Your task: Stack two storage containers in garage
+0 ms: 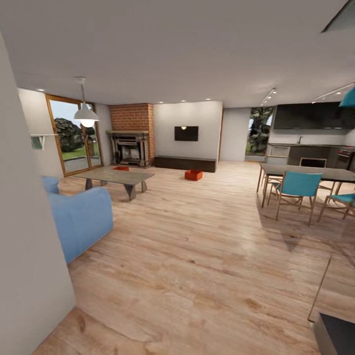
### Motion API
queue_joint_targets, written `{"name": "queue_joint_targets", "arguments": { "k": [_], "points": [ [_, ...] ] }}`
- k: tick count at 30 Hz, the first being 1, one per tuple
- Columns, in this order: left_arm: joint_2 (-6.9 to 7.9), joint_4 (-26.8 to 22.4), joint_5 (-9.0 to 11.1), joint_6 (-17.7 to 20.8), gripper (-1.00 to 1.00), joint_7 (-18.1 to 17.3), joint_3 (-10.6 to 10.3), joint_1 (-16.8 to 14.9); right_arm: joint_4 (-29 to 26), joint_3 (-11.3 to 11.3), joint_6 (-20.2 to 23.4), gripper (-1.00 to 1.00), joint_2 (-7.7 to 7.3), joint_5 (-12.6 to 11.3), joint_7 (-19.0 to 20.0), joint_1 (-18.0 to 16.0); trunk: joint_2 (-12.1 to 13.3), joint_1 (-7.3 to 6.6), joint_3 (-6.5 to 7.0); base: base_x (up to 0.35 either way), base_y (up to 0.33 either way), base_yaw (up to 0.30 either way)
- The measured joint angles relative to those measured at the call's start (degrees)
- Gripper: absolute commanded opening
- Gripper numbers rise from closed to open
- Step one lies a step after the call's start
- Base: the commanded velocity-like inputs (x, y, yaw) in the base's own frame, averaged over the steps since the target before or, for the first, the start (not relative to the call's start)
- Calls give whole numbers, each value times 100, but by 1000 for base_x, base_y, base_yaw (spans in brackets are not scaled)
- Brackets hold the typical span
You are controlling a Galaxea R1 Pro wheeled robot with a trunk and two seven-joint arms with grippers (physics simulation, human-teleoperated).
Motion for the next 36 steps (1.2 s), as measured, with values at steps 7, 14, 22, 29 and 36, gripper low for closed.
{"name": "queue_joint_targets", "arguments": {
  "k": [7, 14, 22, 29, 36],
  "points": [
    [4, 0, 1, -8, 100, 0, 3, 0, 0, 0, 11, 100, -12, 5, 7, 0, 0, 0, 0, 319, 0, -8],
    [3, 0, 0, -9, 100, 0, 1, 0, 6, 5, 37, 100, -12, 42, 9, 0, 0, 0, 0, 319, 0, 0],
    [-2, 0, 0, 5, 100, 0, -1, 0, -7, 28, 1, 100, -52, 76, 1, 0, 0, 0, 0, 319, 0, 0],
    [4, 0, 14, -7, 100, 0, 19, 0, -7, 25, 0, 100, -52, 82, 1, 0, 0, 0, 0, 319, 0, 0],
    [5, 0, 22, -1, 100, 0, 30, 0, -6, 26, 0, 100, -52, 73, 1, 0, 0, 0, 0, 319, 0, 0]
  ]
}}
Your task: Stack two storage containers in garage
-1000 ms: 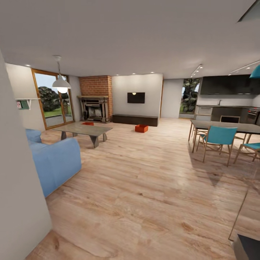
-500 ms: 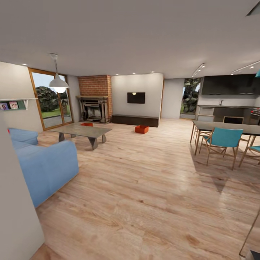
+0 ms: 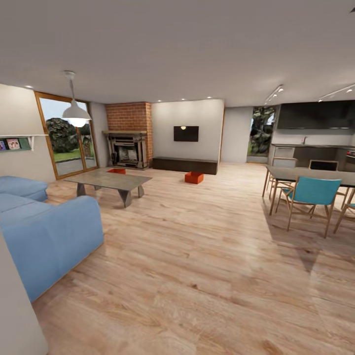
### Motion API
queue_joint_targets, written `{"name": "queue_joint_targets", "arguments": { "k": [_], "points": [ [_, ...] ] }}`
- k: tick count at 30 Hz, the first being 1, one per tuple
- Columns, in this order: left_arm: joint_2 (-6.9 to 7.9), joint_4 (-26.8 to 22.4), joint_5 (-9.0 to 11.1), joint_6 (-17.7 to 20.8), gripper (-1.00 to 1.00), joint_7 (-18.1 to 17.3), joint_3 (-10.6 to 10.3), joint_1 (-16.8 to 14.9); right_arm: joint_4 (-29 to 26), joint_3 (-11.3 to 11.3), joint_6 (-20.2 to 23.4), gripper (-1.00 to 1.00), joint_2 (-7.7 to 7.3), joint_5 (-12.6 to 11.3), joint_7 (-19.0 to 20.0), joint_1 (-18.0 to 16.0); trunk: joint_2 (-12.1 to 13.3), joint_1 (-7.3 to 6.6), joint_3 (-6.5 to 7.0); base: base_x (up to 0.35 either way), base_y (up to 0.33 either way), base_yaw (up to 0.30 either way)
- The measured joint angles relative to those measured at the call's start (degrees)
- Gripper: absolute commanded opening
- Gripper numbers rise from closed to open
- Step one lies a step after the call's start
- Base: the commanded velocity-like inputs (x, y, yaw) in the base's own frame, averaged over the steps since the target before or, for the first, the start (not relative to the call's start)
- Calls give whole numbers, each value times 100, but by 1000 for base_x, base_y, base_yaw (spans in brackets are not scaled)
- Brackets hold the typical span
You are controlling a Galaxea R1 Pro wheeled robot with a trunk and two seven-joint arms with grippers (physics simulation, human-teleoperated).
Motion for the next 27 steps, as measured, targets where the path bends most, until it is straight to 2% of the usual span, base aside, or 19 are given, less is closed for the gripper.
{"name": "queue_joint_targets", "arguments": {
  "k": [27],
  "points": [
    [9, 0, 41, -25, 100, 11, 37, 0, -1, 0, 0, 100, 0, 7, 0, 0, 0, 0, 0, 319, 0, 0]
  ]
}}
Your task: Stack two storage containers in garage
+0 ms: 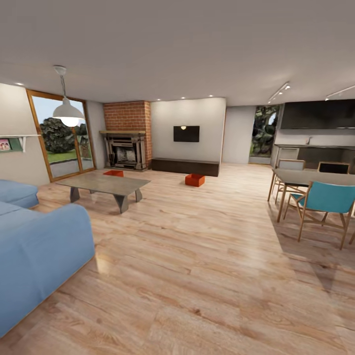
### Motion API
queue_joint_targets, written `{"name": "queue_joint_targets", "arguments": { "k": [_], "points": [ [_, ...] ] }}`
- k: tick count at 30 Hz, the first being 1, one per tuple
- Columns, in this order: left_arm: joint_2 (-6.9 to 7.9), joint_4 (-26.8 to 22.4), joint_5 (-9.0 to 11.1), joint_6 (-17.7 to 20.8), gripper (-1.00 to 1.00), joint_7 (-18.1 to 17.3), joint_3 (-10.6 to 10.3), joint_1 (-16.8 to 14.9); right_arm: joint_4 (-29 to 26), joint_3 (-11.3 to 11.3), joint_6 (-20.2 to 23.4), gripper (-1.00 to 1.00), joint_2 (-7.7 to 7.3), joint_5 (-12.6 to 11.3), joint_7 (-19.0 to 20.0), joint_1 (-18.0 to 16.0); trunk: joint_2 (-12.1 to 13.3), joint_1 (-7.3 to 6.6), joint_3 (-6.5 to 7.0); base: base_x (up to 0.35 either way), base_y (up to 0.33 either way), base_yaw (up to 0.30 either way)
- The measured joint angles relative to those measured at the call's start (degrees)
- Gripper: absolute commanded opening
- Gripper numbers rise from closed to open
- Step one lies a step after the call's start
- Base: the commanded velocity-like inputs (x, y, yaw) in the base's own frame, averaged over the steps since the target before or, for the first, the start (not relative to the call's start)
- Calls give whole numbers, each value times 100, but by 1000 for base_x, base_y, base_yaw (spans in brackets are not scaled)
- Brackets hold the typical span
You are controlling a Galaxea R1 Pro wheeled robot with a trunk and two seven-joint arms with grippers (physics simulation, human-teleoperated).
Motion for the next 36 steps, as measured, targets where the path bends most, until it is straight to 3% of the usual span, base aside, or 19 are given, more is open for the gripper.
{"name": "queue_joint_targets", "arguments": {
  "k": [36],
  "points": [
    [8, -6, 17, -2, 100, 5, 2, 0, -1, 0, 0, 100, 0, -1, 0, 0, 0, 0, 0, 319, 0, 0]
  ]
}}
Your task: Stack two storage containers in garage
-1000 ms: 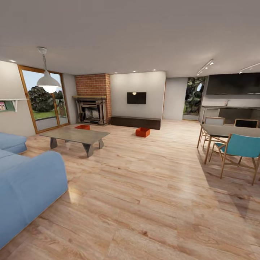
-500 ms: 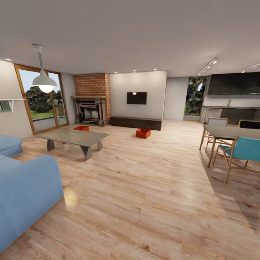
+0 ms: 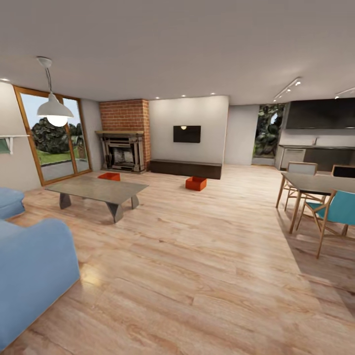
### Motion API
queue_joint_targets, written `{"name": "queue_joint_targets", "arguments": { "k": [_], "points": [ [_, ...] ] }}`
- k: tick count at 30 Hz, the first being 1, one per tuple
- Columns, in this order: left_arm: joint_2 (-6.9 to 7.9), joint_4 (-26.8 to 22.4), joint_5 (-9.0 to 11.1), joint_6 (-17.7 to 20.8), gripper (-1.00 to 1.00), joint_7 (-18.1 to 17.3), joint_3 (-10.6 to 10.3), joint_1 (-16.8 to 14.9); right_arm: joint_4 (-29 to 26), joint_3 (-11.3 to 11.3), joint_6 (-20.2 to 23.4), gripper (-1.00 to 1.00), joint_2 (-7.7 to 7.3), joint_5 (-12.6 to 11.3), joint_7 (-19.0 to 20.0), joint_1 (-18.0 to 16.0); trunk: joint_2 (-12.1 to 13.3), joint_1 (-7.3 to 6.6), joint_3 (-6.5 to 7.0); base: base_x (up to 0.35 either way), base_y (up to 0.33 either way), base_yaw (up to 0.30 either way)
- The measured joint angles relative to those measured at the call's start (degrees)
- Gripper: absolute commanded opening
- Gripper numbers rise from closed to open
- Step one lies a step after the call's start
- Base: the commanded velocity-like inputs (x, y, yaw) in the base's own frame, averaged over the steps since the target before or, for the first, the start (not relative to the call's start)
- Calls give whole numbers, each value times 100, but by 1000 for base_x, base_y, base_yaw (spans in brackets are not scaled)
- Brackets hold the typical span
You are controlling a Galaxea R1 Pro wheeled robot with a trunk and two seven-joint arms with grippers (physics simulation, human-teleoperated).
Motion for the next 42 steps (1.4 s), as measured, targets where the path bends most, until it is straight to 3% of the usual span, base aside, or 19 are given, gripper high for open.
{"name": "queue_joint_targets", "arguments": {
  "k": [42],
  "points": [
    [-1, 5, 1, 9, 100, -4, 2, 0, 0, 0, 0, 100, 0, 0, 0, 0, 0, 0, 0, 320, 0, 0]
  ]
}}
